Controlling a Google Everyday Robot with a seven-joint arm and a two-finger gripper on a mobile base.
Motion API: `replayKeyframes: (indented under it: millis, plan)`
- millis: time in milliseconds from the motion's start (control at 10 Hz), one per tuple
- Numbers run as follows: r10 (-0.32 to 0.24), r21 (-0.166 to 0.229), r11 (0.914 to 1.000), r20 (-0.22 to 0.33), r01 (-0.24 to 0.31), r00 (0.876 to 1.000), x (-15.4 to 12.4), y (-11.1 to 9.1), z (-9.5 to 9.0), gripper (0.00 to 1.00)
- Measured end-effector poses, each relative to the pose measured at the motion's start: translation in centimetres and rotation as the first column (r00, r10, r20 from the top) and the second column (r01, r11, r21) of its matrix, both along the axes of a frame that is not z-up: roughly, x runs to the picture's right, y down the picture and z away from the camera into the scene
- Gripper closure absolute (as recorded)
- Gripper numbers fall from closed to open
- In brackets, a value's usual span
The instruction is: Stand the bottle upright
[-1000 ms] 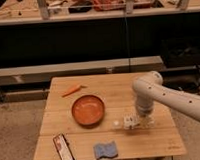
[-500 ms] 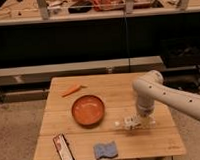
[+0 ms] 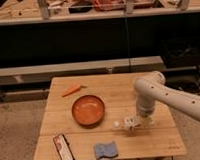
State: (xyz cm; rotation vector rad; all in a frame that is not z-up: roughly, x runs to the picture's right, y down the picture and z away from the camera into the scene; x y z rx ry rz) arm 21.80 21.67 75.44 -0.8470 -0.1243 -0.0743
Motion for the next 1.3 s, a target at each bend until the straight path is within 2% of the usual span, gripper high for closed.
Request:
replayKeyframes:
  millis: [100,200,300,400,500,700,800,900,1000,1100,1200,1300]
  plan:
    - [0.057,0.001,0.9984,0.076,-0.057,0.996,-0.3,-0.1,0.0,1.0]
    - [0.152,-0.012,0.9883,0.185,-0.152,0.971,-0.4,-0.1,0.1,1.0]
    - [0.229,-0.025,0.9728,0.266,-0.23,0.937,-0.2,-0.1,0.0,1.0]
    - [0.289,-0.039,0.9555,0.325,-0.293,0.9,0.2,0.1,0.0,1.0]
    - [0.343,-0.053,0.935,0.381,-0.351,0.858,0.7,0.2,0.1,1.0]
    - [0.424,-0.077,0.8953,0.452,-0.439,0.785,1.6,0.4,0.3,1.0]
    - [0.455,-0.09,0.8767,0.474,-0.473,0.754,1.9,0.6,0.3,1.0]
    - [0.496,-0.113,0.849,0.506,-0.516,0.705,2.1,0.8,0.2,1.0]
    - [0.542,-0.146,0.8119,0.547,-0.565,0.638,2.3,0.9,-0.1,1.0]
    - [0.561,-0.163,0.7942,0.566,-0.585,0.604,2.3,0.8,-0.5,1.0]
    - [0.581,-0.187,0.7736,0.592,-0.606,0.559,2.2,0.7,-1.0,1.0]
    - [0.596,-0.21,0.7527,0.621,-0.624,0.509,2.0,0.5,-1.7,1.0]
